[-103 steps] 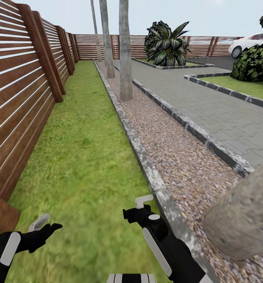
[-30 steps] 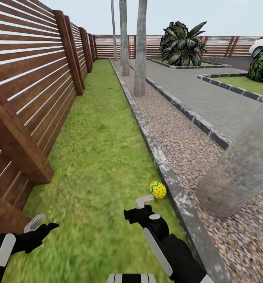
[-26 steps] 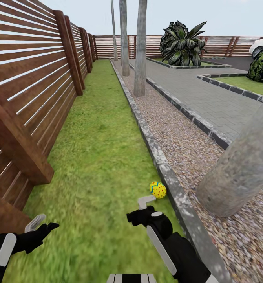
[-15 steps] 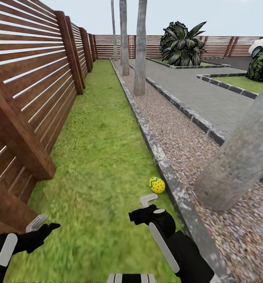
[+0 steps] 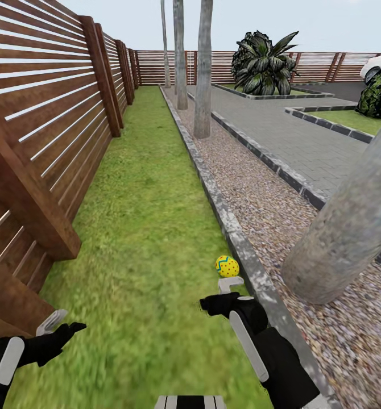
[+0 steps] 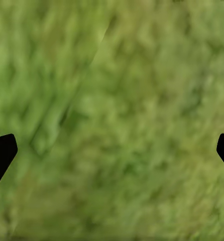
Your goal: Take the three Easter eggs out of the wicker basket on the lawn in the garden, then place them on the lawn next to a single tree (choose any tree) so that all three eggs are next to the same tree and none are left in the basket.
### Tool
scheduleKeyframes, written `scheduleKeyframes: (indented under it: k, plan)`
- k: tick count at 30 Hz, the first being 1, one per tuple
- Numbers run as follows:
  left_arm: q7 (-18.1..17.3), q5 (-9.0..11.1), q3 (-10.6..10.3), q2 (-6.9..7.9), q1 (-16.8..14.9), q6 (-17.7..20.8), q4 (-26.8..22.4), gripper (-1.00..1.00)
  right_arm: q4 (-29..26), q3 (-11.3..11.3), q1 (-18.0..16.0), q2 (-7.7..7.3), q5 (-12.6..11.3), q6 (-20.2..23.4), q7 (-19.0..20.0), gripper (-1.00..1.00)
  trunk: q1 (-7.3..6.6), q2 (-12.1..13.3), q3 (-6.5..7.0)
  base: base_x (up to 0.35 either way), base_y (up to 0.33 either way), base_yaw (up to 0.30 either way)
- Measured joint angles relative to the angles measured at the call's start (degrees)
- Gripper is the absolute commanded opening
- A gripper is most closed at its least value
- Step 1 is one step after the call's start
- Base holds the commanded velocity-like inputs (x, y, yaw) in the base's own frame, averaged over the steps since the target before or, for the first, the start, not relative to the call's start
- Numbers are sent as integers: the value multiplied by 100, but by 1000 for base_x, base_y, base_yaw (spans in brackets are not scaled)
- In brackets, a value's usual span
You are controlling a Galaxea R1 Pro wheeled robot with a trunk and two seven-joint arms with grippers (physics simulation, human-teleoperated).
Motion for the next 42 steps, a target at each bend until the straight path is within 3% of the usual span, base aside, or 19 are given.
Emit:
scheduleKeyframes:
  k: [4,5,14,16,23,37,42]
  plan:
    - [4,-6,-16,-36,0,-6,12,100,-2,-60,0,3,-2,2,4,100,0,0,0,0,0,0]
    - [3,-9,-123,-68,0,-7,22,100,85,-55,-1,14,-22,-28,11,100,0,0,0,0,0,0]
    - [-9,-9,-113,13,0,0,-11,100,99,-68,-2,-48,0,110,16,100,0,0,0,0,0,0]
    - [-9,-9,-112,22,0,-3,-14,100,52,-198,-3,-115,3,214,18,100,0,0,0,0,0,0]
    - [-7,-9,-112,24,0,-6,-14,100,-14,-808,-2,-109,-13,473,24,100,0,0,0,0,0,0]
    - [-17,4,-103,15,0,-7,-15,100,-196,-1147,83,-96,-28,559,28,100,0,0,0,0,0,0]
    - [-12,10,-106,11,0,-10,-16,100,-197,-1152,84,-89,-29,556,28,100,-13,6,110,0,0,0]
